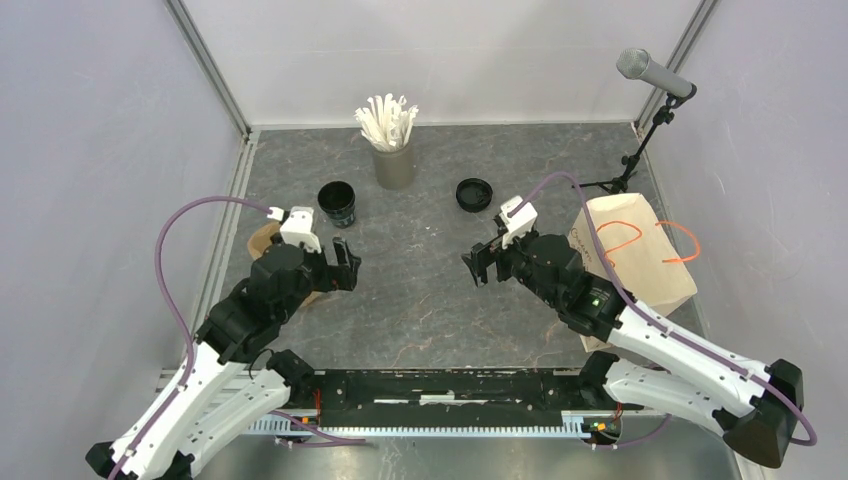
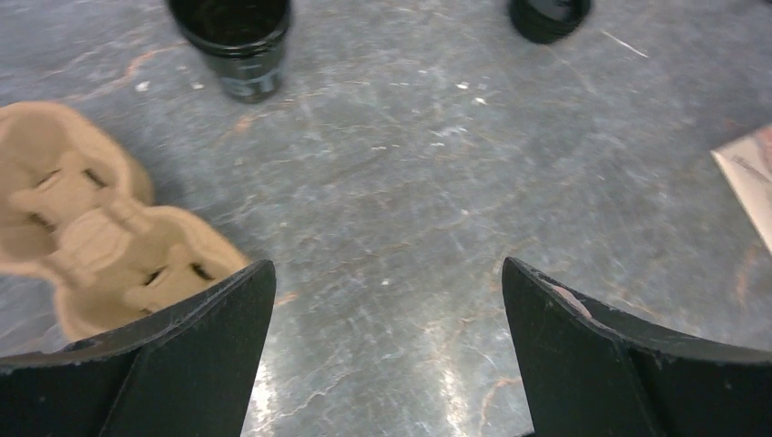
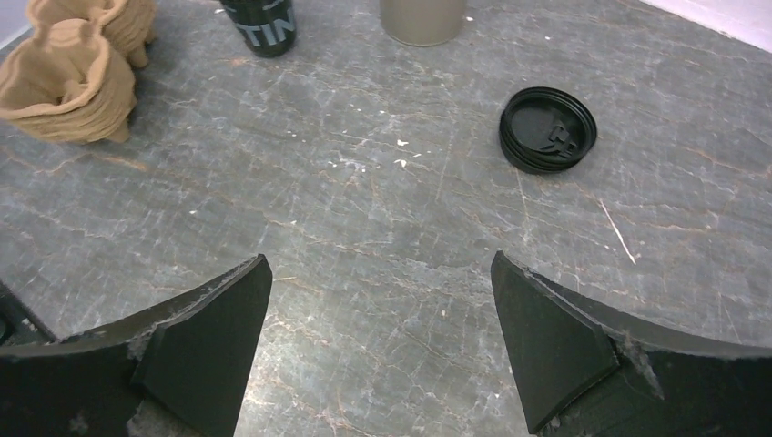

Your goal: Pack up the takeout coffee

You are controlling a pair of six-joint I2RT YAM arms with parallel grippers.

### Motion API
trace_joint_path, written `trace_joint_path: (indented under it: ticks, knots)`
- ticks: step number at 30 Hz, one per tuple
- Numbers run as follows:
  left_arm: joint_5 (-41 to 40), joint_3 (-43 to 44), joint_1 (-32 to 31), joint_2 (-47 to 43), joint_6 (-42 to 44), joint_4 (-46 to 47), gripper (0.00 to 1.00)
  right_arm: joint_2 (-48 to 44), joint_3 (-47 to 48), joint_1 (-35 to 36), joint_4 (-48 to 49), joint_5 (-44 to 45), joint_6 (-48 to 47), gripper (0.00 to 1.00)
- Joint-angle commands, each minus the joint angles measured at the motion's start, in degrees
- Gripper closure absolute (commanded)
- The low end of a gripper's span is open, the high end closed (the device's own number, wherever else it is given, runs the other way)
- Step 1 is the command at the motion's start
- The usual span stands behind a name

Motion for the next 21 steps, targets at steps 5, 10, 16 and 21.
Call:
trace_joint_path:
  ticks: [5, 10, 16, 21]
  knots:
    - [-22.84, 10.07, 2.26, 9.55, -10.28, -8.84, 0.0, -2.56, -0.69, 0.14, 4.3, -11.14, -3.6, 0.02]
    - [-22.71, 12.47, 11.48, 16.11, -13.61, -8.59, 0.02, -3.46, -0.79, 0.11, 4.36, -11.66, -5.17, 0.02]
    - [-12.21, 10.38, 28.04, 22.59, -27.21, -10.15, 0.26, -5.09, -0.92, 0.15, 4.39, -12.86, -6.05, 0.02]
    - [-15.07, 9.69, 29.07, 23.64, -35.51, -11.73, 0.17, -6.43, -2.49, 0.15, 5.6, -13.46, -6.07, 0.02]
